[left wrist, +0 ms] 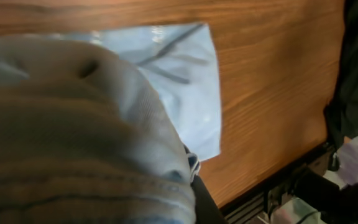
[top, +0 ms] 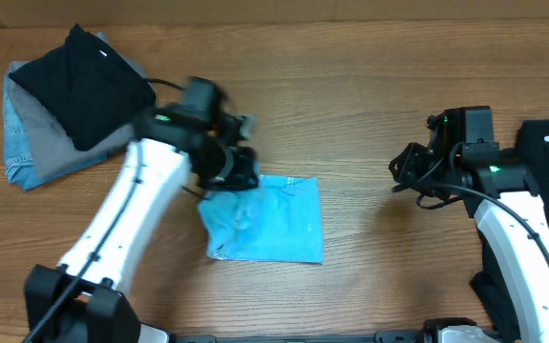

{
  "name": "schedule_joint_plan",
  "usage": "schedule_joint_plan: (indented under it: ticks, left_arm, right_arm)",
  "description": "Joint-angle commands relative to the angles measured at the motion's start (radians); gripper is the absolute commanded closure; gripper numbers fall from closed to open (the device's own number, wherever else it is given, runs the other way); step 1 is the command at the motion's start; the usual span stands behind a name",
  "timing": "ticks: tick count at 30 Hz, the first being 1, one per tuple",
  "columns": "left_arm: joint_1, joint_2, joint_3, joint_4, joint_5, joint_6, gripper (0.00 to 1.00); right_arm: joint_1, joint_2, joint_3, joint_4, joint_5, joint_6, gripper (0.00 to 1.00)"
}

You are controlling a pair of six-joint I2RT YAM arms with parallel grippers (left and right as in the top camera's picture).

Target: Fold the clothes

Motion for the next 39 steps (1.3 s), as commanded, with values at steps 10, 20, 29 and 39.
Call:
schedule_joint_plan:
  ticks: [10,20,29,39]
  left_arm:
    - [-0.258,0.11,0.014,0.082,-0.122,-0.296,0.45]
    - [-0.116,0.1,0.178,-0.138,-0.23,-0.157,0.52]
    - [-0.01,0.111,0.053,-0.172,-0.313,-0.022,0.93]
    - [-0.134,0.111,-0.219,0.167,-0.019,-0.023,0.96]
  right_arm:
    - [-0.008,-0.026,0.029,-0.016,0.01,-0.031,0.66]
    - [0.016,-0.024,0.019,-0.069,-0.308,-0.244,0.55]
    - [0.153,-0.025,-0.003,-0.06,-0.156,-0.124,0.49]
    - [0.093,-0.025,-0.003,-0.049,-0.094,-0.072,0.48]
